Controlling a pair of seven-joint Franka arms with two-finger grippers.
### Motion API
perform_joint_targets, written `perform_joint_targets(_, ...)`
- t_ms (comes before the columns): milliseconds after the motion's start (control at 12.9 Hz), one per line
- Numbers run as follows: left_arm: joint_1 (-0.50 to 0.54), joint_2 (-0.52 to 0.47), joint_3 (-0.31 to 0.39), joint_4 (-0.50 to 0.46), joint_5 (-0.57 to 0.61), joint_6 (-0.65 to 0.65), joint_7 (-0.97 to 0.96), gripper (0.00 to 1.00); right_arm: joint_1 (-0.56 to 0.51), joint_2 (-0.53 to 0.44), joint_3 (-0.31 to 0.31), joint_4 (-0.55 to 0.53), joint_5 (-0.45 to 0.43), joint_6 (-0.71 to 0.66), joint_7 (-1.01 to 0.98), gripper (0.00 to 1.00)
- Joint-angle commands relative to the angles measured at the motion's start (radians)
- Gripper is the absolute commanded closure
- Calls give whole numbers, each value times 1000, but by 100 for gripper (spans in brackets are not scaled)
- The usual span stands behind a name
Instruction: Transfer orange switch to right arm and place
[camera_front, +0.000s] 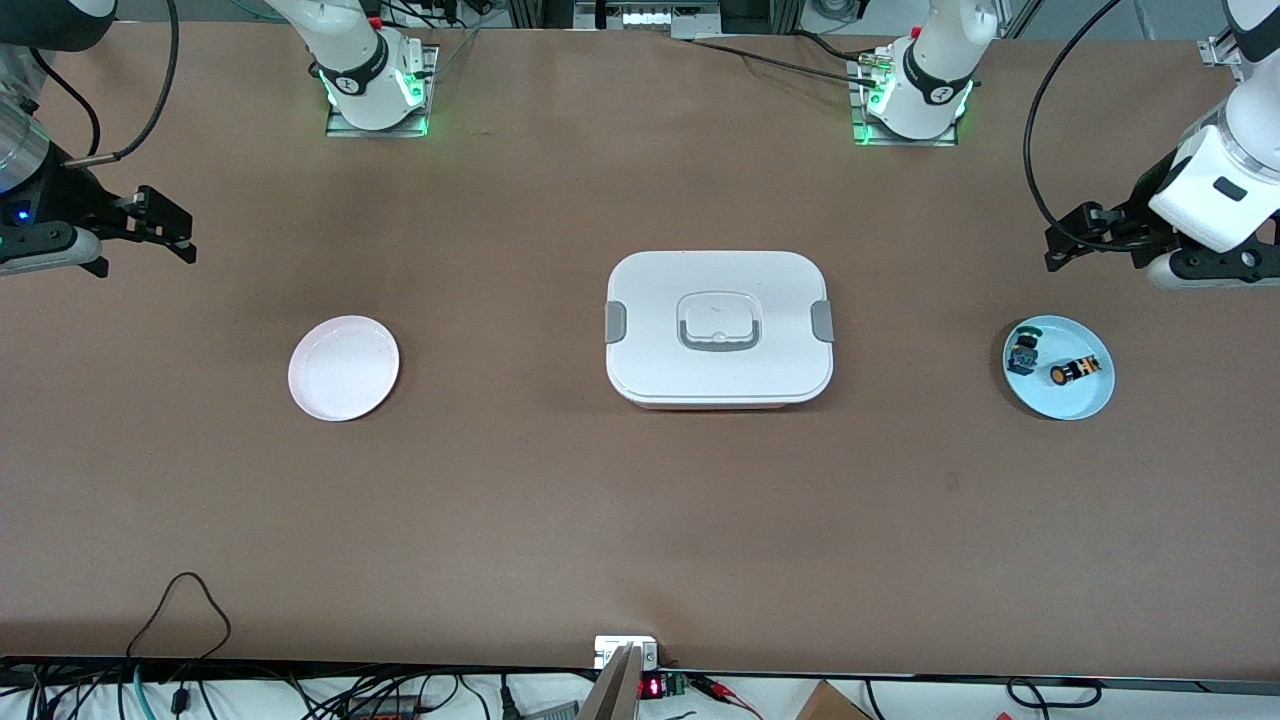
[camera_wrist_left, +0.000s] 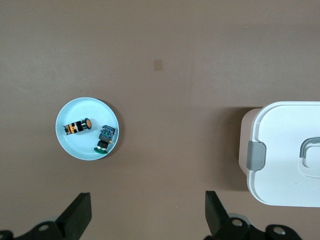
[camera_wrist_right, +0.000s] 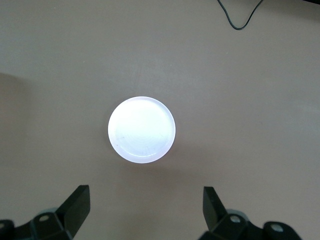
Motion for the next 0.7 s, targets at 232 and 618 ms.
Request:
perform_joint_targets(232, 5, 20, 2, 44, -6, -26, 18, 0, -3, 6, 8, 19, -11, -14, 0, 0)
perform_joint_targets(618, 5, 20, 4, 44, -6, -34, 7, 0, -1, 1, 9, 20, -5, -14, 0, 0)
